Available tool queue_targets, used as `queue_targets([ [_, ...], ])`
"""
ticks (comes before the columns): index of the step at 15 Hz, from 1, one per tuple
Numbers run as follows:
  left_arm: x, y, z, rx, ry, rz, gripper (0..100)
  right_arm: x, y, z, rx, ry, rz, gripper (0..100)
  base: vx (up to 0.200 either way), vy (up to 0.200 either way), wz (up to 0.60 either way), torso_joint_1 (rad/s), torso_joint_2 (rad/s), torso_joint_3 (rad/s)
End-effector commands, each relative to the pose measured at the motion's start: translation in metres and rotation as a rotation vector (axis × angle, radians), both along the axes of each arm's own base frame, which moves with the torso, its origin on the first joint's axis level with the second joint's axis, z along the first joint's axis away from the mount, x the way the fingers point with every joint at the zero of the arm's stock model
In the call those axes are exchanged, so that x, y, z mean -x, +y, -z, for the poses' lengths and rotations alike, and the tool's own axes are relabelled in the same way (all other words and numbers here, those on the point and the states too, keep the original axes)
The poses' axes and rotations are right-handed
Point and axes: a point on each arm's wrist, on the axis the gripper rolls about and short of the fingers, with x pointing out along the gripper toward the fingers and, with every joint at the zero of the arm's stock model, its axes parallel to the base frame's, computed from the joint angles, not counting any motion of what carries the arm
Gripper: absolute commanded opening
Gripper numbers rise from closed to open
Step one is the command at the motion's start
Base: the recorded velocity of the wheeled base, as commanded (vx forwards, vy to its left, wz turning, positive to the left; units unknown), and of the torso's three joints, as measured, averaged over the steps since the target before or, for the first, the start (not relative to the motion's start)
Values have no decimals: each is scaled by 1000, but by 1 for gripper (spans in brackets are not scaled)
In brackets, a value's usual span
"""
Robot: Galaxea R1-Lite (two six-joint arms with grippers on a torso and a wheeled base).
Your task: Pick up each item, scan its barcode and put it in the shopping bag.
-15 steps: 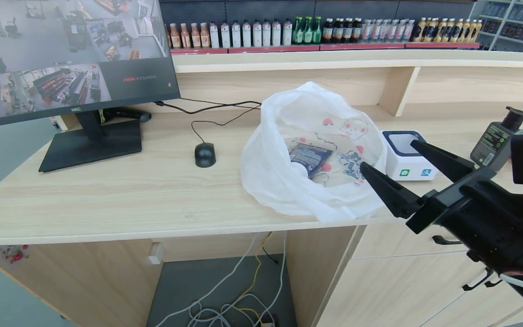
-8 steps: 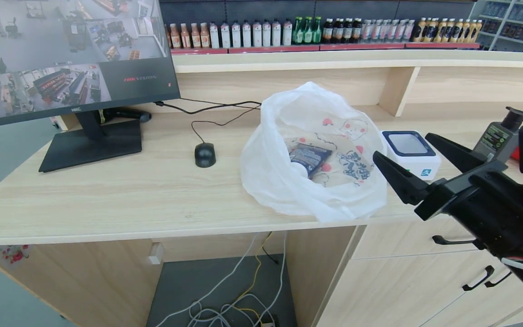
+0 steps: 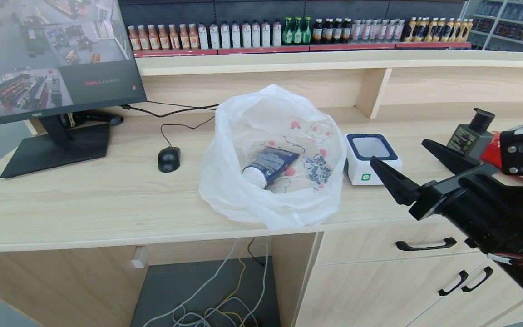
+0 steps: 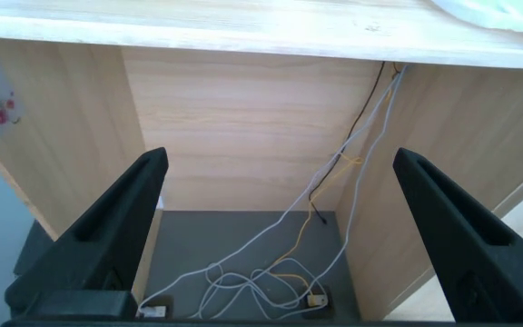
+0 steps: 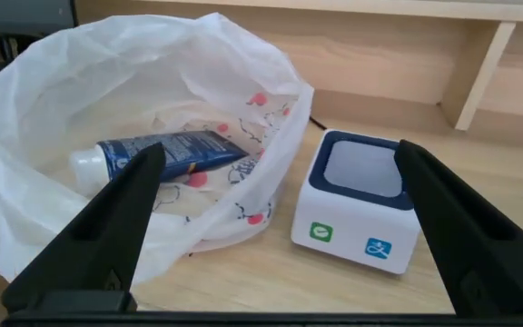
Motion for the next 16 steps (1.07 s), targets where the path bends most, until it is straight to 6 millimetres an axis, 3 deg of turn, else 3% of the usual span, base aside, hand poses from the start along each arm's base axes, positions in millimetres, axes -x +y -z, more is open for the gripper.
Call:
queue_targets([
  [1,0,0,0,1,0,0,100,-1,0,2,4,7,3,100,0,-200,0,2,7,2],
  [11,0,0,0,3,0,0,100,-19,-2,-20,-34,-73,50,100,0,-200,0,2,3,2],
  [16,0,0,0,1,0,0,100,-41,0,-4,-7,-11,97,100,0,-160,0,3,2,1],
])
